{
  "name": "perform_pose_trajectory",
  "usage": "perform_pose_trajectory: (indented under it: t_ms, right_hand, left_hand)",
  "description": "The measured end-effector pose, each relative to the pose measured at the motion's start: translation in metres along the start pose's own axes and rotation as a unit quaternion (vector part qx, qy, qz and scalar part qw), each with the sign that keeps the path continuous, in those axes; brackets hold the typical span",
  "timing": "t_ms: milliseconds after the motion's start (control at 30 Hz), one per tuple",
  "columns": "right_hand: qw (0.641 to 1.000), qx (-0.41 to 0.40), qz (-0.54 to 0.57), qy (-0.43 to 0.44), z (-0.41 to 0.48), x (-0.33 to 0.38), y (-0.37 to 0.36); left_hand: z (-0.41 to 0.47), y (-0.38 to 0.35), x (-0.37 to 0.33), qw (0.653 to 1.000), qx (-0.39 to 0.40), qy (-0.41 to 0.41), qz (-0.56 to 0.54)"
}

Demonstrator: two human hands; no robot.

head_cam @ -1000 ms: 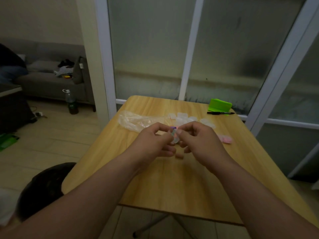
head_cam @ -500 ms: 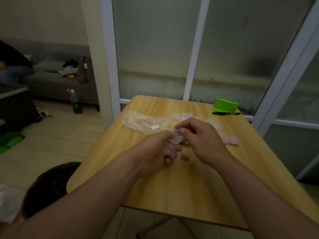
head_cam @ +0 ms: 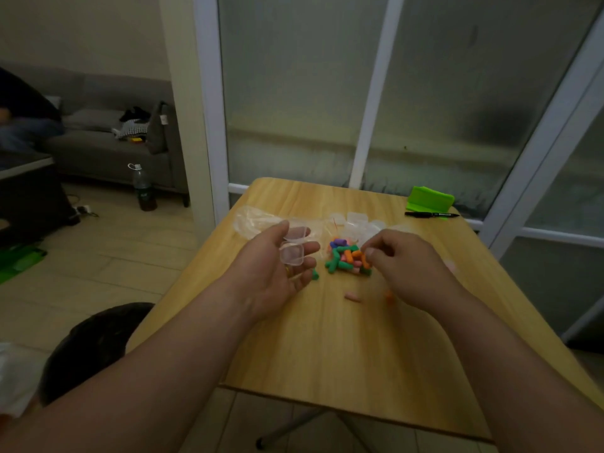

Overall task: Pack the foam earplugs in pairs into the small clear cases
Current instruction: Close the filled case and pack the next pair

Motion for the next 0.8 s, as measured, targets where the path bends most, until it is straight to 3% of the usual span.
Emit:
perform_pose_trajectory:
  t_ms: [267, 800]
  right_hand:
    - [0.997, 0.019, -0.071, 0.001, 0.0, -0.006, -0.008]
    - [0.984, -0.002, -0.169, 0.053, 0.004, 0.022, -0.028]
  left_hand:
    - [-0.001, -0.007, 0.0, 0.999, 0.048, 0.004, 0.011]
    - [0.008, -0.004, 0.006, 0.999, 0.013, -0.001, 0.05]
Point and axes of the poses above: each hand's wrist, its own z-axis towards the middle knuckle, its own y-axis out of the back of the hand, x = y × z, the point moved 7 cm from there along z, towards the middle knuckle, and after that the axes turned 13 degrees about -z, right-handed, at the moved point
